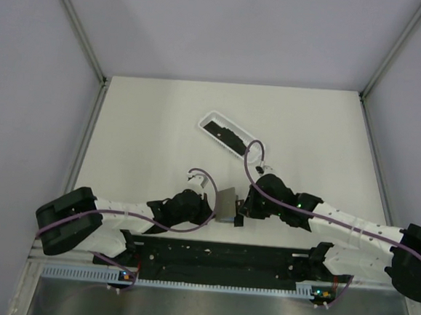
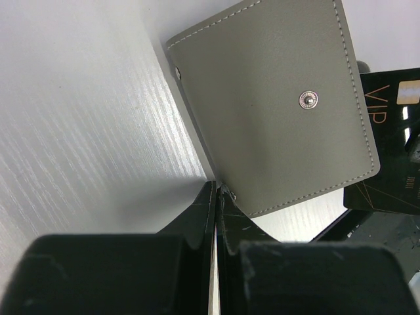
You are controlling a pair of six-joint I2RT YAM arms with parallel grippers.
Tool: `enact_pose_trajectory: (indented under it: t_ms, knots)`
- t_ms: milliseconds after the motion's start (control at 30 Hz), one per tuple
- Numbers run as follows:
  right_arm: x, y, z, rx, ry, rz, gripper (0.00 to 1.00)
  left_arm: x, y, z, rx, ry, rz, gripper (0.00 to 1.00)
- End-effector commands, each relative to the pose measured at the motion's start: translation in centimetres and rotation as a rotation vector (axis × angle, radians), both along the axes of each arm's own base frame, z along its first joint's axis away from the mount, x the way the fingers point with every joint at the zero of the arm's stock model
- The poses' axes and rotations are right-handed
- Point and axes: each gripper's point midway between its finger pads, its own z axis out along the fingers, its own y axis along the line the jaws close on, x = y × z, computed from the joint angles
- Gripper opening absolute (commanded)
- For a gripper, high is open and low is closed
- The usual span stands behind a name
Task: Put the credit cards into the card holder
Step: Insert the credit card into the card holder.
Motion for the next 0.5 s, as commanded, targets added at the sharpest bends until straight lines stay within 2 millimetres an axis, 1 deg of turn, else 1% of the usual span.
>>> enact_pose_trajectory:
  t_ms: [0, 167, 267, 367, 467]
  knots:
    - [1.0, 1.2, 3.1, 0.061, -0.068, 0.006, 0.00, -0.6, 0.3, -1.0, 0.040, 0.030, -0.019, 0.00]
    - [1.0, 1.1, 3.0, 0.056, -0.066, 0.005, 0.00, -0.6, 0.3, -1.1, 0.043, 0.032, -0.020, 0.00]
    - [1.0, 1.4, 2.8, 0.058, -0.059, 0.013, 0.00, -0.7, 0.3, -1.2, 0.043, 0.034, -0.021, 0.00]
    - [1.0, 2.2, 3.1, 0.088, -0.061, 0.033, 0.00, -0.7, 0.3, -1.1, 0.042, 0.034, -0.021, 0.00]
    - [0.5, 3.8, 3.6, 0.156, -0.054, 0.092, 0.00, -0.7, 0.5, -1.2, 0.043, 0.034, -0.018, 0.00]
